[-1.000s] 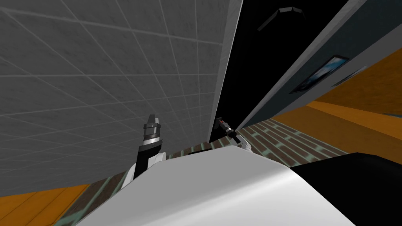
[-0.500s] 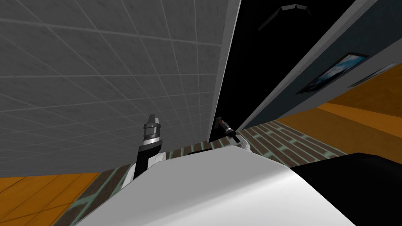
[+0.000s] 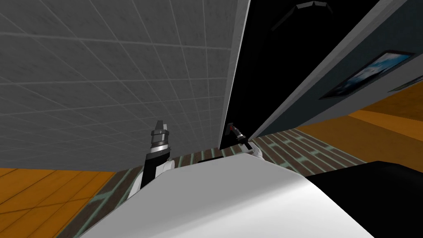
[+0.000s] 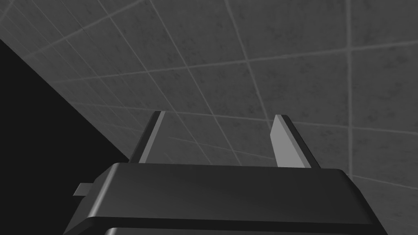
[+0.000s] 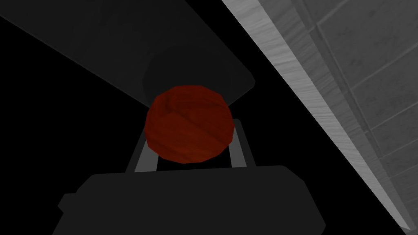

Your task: Pull the door open

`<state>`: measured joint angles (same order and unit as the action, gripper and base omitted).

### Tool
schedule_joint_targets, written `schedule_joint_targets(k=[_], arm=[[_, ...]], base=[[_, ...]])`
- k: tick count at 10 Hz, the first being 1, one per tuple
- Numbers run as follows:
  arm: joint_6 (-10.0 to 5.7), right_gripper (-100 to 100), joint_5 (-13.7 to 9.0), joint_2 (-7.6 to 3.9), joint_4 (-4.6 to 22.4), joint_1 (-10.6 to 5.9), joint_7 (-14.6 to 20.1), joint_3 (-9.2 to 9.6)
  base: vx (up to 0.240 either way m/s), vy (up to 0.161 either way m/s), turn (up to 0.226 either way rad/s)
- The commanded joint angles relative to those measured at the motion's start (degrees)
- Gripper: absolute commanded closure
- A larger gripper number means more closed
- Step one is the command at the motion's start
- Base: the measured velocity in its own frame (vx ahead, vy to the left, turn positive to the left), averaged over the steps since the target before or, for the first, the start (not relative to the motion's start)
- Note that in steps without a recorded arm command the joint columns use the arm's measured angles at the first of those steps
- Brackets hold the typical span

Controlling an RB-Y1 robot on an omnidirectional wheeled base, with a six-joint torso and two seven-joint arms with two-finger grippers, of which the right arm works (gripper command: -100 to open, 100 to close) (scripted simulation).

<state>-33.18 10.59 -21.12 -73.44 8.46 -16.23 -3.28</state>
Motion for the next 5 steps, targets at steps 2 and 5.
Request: schedule_joint_targets(k=[2,5], arm=[[0.13,100,-2.88,0.22,-0.20,-0.36,3.37,0.66],[0.74,100,-6.95,0.39,-0.26,-0.73,7.50,1.35]], base=[[-0.075,-0.046,0.094],[-0.067,-0.051,0.109]])
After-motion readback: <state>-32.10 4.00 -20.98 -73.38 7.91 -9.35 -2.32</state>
